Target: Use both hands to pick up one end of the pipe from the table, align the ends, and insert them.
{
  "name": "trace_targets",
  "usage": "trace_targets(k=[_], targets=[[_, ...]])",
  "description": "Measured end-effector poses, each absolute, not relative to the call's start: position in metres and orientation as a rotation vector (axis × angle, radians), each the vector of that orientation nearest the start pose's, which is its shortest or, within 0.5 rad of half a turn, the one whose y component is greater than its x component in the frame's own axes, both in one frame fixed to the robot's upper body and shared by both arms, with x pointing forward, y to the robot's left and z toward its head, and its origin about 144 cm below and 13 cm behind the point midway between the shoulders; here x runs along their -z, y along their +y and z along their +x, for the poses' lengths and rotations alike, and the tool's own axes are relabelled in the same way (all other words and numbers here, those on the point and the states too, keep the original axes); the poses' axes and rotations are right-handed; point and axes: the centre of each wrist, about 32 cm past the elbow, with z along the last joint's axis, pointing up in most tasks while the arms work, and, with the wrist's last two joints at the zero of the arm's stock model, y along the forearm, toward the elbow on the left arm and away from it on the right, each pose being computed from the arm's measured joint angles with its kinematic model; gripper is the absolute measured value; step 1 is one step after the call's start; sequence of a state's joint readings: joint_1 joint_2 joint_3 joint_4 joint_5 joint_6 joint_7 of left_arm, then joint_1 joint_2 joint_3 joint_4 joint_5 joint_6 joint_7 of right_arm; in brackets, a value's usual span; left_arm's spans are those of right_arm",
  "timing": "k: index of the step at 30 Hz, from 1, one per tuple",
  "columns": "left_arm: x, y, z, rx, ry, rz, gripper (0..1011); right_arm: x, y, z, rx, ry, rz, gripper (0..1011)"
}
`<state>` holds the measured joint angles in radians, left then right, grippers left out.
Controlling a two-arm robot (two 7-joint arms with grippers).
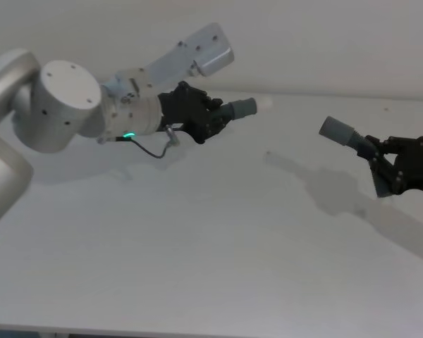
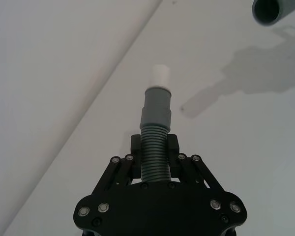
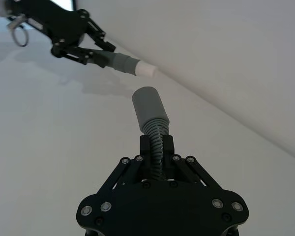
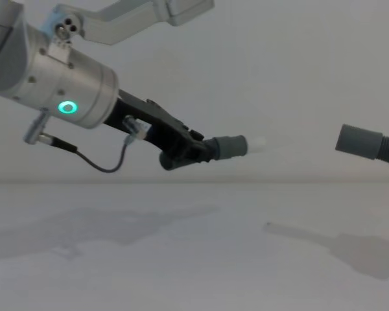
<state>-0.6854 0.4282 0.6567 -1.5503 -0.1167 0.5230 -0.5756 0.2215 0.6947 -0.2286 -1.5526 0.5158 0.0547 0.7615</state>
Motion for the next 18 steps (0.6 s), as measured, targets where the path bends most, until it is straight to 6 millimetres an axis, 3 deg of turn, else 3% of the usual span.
trace_targets(k=[10, 18], targets=[[-1.331, 0.196, 0.561, -0.538, -0.287, 0.579, 299, -1.241, -0.383, 0.516, 0.483, -0.160, -0.169, 144], [-1.338, 0.202, 0.562, -0.467, -0.315, 0.559, 299, -1.245, -0.387, 0.523, 0.359, -0.184, -0.181, 143]])
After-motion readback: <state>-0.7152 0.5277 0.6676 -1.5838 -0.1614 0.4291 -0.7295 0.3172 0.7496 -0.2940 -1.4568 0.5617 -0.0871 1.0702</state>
